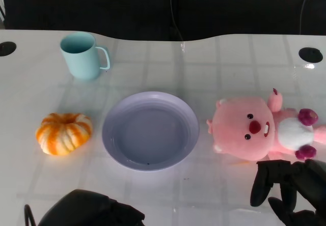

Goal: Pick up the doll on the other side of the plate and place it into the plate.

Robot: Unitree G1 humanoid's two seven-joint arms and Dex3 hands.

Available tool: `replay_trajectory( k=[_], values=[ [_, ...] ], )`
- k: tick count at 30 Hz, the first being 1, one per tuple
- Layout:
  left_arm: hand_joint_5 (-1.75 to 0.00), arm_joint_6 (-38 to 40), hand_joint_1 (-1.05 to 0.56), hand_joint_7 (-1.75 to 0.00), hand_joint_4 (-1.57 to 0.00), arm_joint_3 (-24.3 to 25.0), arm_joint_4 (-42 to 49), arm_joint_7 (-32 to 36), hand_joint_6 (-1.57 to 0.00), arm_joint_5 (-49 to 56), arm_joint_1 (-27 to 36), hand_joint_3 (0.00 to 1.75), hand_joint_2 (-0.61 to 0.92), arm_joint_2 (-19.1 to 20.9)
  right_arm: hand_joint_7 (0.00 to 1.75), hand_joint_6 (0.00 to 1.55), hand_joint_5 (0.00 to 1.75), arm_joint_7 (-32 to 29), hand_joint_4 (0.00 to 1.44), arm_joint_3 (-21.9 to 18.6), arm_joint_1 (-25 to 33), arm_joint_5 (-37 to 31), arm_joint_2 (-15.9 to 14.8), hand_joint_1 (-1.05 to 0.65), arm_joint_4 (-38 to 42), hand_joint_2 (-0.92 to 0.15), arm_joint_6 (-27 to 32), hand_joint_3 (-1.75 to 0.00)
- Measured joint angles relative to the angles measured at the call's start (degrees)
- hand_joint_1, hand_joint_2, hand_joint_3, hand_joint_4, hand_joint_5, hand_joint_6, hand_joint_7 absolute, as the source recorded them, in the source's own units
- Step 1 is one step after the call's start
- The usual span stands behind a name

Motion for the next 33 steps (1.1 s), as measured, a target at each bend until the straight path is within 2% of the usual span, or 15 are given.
replay_trajectory(
  k=[11, 17, 33],
  values=[
    [-1.24, -0.9, -0.18, -0.4, -0.77, 0.4, 0.1, 0.0, -1.01, -0.1, 0.1, 0.1, 0.92, 0.0, 1.18, 0.9, 1.67, 0.0, 0.9, 0.0, -0.4, -0.3, 0.0, 0.15, 0.3, -0.29, -0.1, -1.33],
    [-1.31, -1.8, -0.17, -0.4, -0.77, 0.5, 1.4, 0.2, -1.02, -0.3, -0.2, 0.07, 0.92, 0.0, 1.17, 0.91, 1.66, 0.0, 0.9, 0.2, -1.0, -0.6, 0.0, 0.15, 0.4, -0.3, -0.1, -1.31],
    [-1.27, -1.0, -0.18, -0.41, -0.77, 0.5, 1.9, 0.4, -1.01, -0.2, -0.9, 0.08, 0.92, 0.0, 1.12, 0.92, 1.65, -0.2, 0.9, 0.3, -1.3, -1.5, 0.2, 0.15, 0.8, -0.29, -0.6, -1.29]
  ],
)
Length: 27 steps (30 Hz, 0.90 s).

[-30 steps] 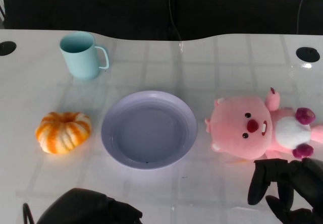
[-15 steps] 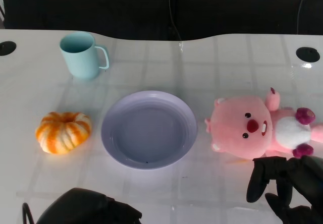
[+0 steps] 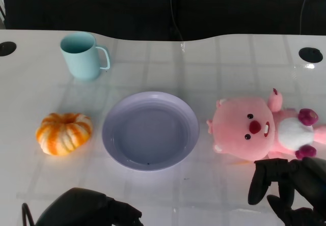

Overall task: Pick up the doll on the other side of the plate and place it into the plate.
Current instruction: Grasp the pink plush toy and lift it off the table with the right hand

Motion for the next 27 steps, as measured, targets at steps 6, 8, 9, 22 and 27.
replay_trajectory(
  k=[6, 8, 9, 22, 27],
  values=[
    [-1.29, 0.0, -0.18, -0.41, -0.77, -0.1, 0.0, 0.0, -1.01, 0.0, -0.4, 0.07, 0.92, 0.0, 0.65, 0.87, 1.08, -1.8, 0.9, -0.3, -0.3, 1.0, 1.4, 0.07, 0.3, -0.54, -0.3, -0.7],
    [-1.3, 0.0, -0.19, -0.41, -0.77, -0.1, 0.1, 0.0, -1.01, 0.0, -0.6, 0.07, 0.92, 0.0, 0.44, 0.83, 0.86, -3.3, 0.86, -0.6, -0.7, 1.0, 1.6, 0.0, 1.3, -0.58, -1.6, -0.56],
    [-1.3, 0.0, -0.19, -0.41, -0.77, -0.2, 0.1, 0.0, -1.01, 0.0, -0.6, 0.07, 0.92, 0.0, 0.39, 0.82, 0.82, -4.1, 0.85, -0.6, -0.8, 1.0, 1.7, -0.02, 1.8, -0.59, -2.1, -0.53],
    [-1.23, 0.3, -0.19, -0.39, -0.77, -0.5, 0.2, 0.0, -1.02, 0.0, -0.7, 0.09, 0.92, -0.1, 0.0, 0.42, 0.43, -8.3, 0.24, -2.7, -3.7, -5.6, 1.4, -0.43, 2.2, -0.81, -1.2, -0.02],
    [-1.22, 0.5, -0.19, -0.38, -0.78, -0.8, 0.2, 0.0, -1.02, 0.0, -0.7, 0.08, 0.92, -0.1, 0.0, 0.35, 0.45, -8.2, 0.16, -2.9, -4.9, -8.3, 1.3, -0.5, 2.0, -0.81, 2.2, 0.0]
  ],
)
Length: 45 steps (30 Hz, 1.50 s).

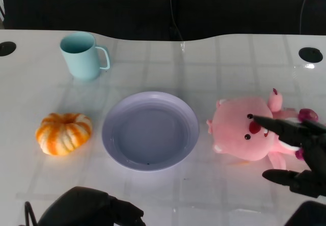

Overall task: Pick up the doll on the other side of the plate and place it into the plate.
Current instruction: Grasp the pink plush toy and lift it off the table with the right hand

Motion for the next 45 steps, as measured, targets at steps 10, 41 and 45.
replay_trajectory(
  k=[10, 41, 45],
  values=[
    [-1.24, 0.5, -0.18, -0.37, -0.78, -0.8, 1.2, 0.1, -1.03, 0.0, -0.5, 0.08, 0.92, -0.1, 0.0, 0.29, 0.45, 3.2, 0.07, 1.0, -3.9, -7.0, -1.5, -0.56, 0.0, -0.8, 9.0, 0.0],
    [-1.23, -0.6, -0.18, -0.33, -0.8, -1.9, 4.3, 2.2, -1.05, 0.7, -1.5, 0.07, 0.92, -0.2, 0.0, 0.27, 0.26, -6.8, 0.15, 13.6, -25.2, -15.7, -1.6, -0.64, 38.5, -0.92, 13.8, -0.04],
    [-1.25, -0.6, -0.19, -0.33, -0.8, -1.9, 3.2, 2.2, -1.06, 0.7, -0.6, 0.06, 0.92, -0.2, 0.02, 0.33, 0.23, -6.8, 0.23, 14.7, -27.7, -14.2, -1.6, -0.65, 42.5, -0.92, 13.1, -0.08]
  ],
)
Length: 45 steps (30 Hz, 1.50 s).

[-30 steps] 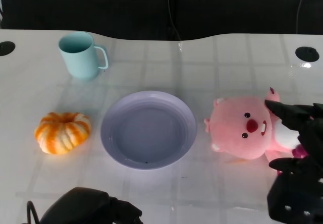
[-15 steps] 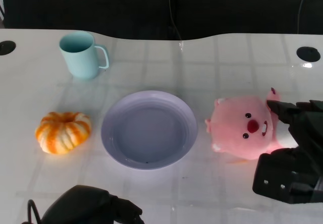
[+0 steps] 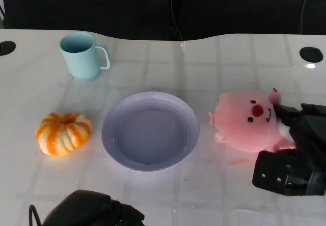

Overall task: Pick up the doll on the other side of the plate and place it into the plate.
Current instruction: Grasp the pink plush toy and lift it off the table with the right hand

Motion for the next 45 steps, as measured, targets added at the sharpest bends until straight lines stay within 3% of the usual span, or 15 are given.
replay_trajectory(
  k=[9, 10, 13, 14, 15, 17, 19, 20, 22, 23, 25, 26, 30, 34, 45],
  values=[
    [-1.27, 0.4, -0.18, -0.32, -0.8, 0.1, -2.4, -0.1, -1.07, 0.1, 1.1, 0.05, 0.92, 0.2, 0.04, 0.53, 0.11, -0.9, 0.48, 1.8, -5.9, 4.2, 0.2, -0.61, 9.3, -0.92, -3.2, -0.07],
    [-1.27, 0.4, -0.18, -0.32, -0.79, 0.2, -2.6, -0.1, -1.07, 0.1, 1.3, 0.06, 0.92, 0.2, 0.07, 0.74, 0.14, -1.5, 0.68, 1.8, -6.3, 4.6, 0.5, -0.46, 10.3, -0.92, -3.8, -0.05],
    [-1.27, 1.5, -0.19, -0.32, -0.76, 0.6, -4.5, -1.0, -1.06, -0.2, 2.3, 0.1, 0.92, 0.4, 0.1, 1.03, 0.23, -5.9, 1.03, 1.3, -8.0, 7.0, 2.4, -0.22, 15.6, -0.92, -6.8, -0.05],
    [-1.28, 1.8, -0.19, -0.32, -0.76, 0.7, -5.2, -1.3, -1.06, -0.3, 2.5, 0.11, 0.92, 0.5, 0.08, 1.1, 0.31, -7.3, 1.07, 1.2, -8.5, 7.7, 2.9, -0.18, 17.1, -0.92, -7.7, -0.07],
    [-1.27, 2.2, -0.18, -0.32, -0.75, 0.8, -5.7, -1.7, -1.06, -0.4, 2.6, 0.11, 0.92, 0.5, 0.07, 1.22, 0.77, -8.6, 1.0, 1.2, -9.1, 8.3, 3.3, -0.13, 18.4, -0.92, -8.5, -0.09],
    [-1.26, 2.6, -0.18, -0.33, -0.74, 1.0, -6.0, -2.1, -1.05, -0.5, 2.7, 0.13, 0.92, 0.6, 0.1, 1.33, 1.32, -10.9, 0.87, 1.3, -10.0, 9.0, 3.7, -0.13, 20.4, -0.92, -10.2, -0.13],
    [-1.27, 2.6, -0.17, -0.33, -0.74, 1.4, -6.0, -2.2, -1.05, -0.7, 2.8, 0.15, 0.92, 0.9, 0.24, 1.29, 1.54, -13.5, 0.76, 1.6, -10.3, 9.1, 4.0, -0.17, 21.9, -0.91, -11.6, -0.18],
    [-1.28, 2.6, -0.16, -0.34, -0.75, 1.6, -6.0, -2.2, -1.04, -0.7, 2.8, 0.17, 0.92, 1.0, 0.71, 1.06, 1.63, -14.6, 0.72, 1.8, -10.5, 9.1, 4.2, -0.18, 22.6, -0.91, -12.0, -0.21],
    [-1.34, 2.6, -0.15, -0.37, -0.72, 1.8, -6.0, -2.2, -1.02, -0.8, 2.8, 0.19, 0.92, 1.2, 1.26, 0.82, 1.72, -15.8, 0.75, 2.0, -10.9, 9.2, 4.6, -0.17, 23.4, -0.89, -12.3, -0.28],
    [-1.35, 2.6, -0.15, -0.37, -0.71, 1.8, -6.0, -2.2, -1.01, -0.8, 2.8, 0.19, 0.92, 1.2, 1.35, 0.79, 1.73, -16.2, 0.76, 2.0, -11.2, 9.3, 4.7, -0.17, 23.8, -0.87, -12.5, -0.31],
    [-1.34, 2.6, -0.16, -0.38, -0.69, 1.8, -6.1, -2.4, -1.0, -1.1, 2.8, 0.2, 0.92, 1.2, 1.5, 0.75, 1.74, -16.8, 0.79, 2.1, -11.4, 9.5, 4.7, -0.16, 24.0, -0.71, -12.8, -0.6],
    [-1.31, 2.7, -0.16, -0.39, -0.69, 1.8, -6.1, -2.6, -0.99, -1.1, 2.8, 0.21, 0.92, 1.2, 1.56, 0.73, 1.75, -17.1, 0.81, 2.2, -11.4, 9.6, 4.7, -0.15, 24.0, -0.61, -13.1, -0.77],
    [-1.28, 3.4, -0.15, -0.41, -0.69, 1.7, -7.0, -3.0, -0.97, -1.1, 2.6, 0.2, 0.92, 1.1, 1.6, 0.73, 1.75, -18.5, 0.83, 2.3, -10.9, 9.9, 4.5, -0.16, 23.1, -0.48, -13.6, -1.04],
    [-1.29, 3.6, -0.14, -0.43, -0.71, 1.6, -7.3, -3.2, -0.97, -1.1, 2.6, 0.2, 0.92, 1.0, 1.71, 0.73, 1.75, -18.8, 0.86, 2.0, -9.5, 10.5, 4.5, -0.11, 20.0, -0.39, -14.2, -1.14],
    [-1.29, 4.2, -0.13, -0.45, -0.69, 1.9, -7.7, -3.7, -0.94, -1.8, 2.5, 0.19, 0.92, 1.2, 1.75, 0.74, 1.75, -18.4, 0.9, -1.4, -5.9, 15.6, 5.0, -0.11, 9.3, -0.36, -15.4, -1.29]
  ],
)
